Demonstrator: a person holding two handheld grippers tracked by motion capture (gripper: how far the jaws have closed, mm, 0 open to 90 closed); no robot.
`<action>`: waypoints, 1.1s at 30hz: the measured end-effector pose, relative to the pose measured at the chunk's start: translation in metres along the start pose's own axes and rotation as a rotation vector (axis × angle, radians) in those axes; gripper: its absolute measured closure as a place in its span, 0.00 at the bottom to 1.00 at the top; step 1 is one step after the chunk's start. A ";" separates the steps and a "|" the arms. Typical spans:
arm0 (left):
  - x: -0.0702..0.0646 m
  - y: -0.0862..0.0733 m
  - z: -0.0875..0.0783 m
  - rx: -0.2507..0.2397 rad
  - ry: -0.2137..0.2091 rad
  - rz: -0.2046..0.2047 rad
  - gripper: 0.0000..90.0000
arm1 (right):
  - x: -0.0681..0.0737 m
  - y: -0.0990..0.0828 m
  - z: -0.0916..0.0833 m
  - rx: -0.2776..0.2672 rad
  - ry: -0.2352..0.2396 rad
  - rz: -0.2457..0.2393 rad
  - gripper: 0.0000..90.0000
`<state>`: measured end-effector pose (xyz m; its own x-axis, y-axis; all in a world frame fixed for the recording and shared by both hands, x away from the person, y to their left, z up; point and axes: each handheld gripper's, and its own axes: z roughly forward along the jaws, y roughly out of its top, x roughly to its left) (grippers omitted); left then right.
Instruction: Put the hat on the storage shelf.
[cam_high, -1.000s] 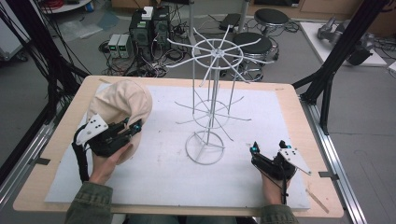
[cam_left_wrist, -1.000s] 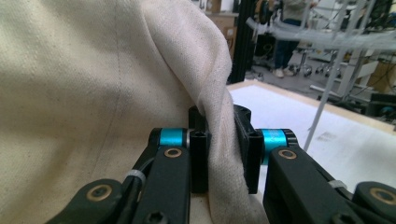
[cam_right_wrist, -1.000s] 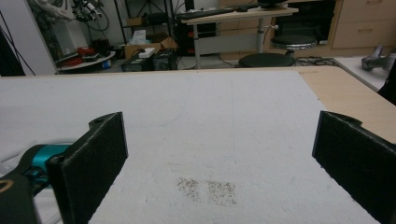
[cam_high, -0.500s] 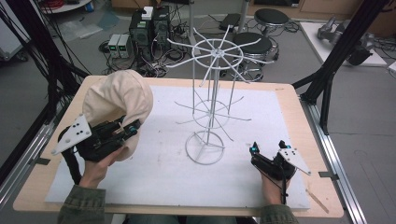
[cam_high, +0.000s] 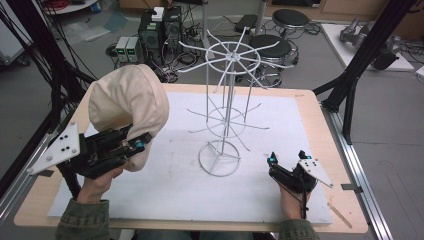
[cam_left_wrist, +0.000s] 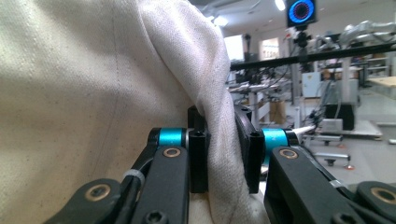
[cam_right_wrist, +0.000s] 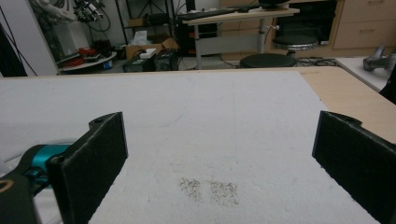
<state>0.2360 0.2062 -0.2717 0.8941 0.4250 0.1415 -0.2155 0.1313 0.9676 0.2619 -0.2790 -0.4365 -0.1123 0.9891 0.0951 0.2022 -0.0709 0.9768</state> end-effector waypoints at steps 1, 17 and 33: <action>-0.001 0.002 0.001 -0.005 -0.006 0.005 0.87 | 0.001 0.000 0.000 0.000 0.001 0.004 0.02; -0.003 0.030 0.021 -0.052 -0.074 0.028 0.86 | 0.002 0.000 0.000 0.003 0.011 0.002 0.02; 0.007 0.071 0.059 -0.097 -0.162 0.038 0.86 | 0.002 0.000 -0.001 0.006 0.019 0.003 0.02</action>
<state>0.2502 0.1659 -0.1894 0.9344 0.2826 0.2171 -0.2804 0.2071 0.9373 0.2607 -0.2772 -0.4359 -0.1299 0.9863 0.1013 0.2088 -0.0726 0.9753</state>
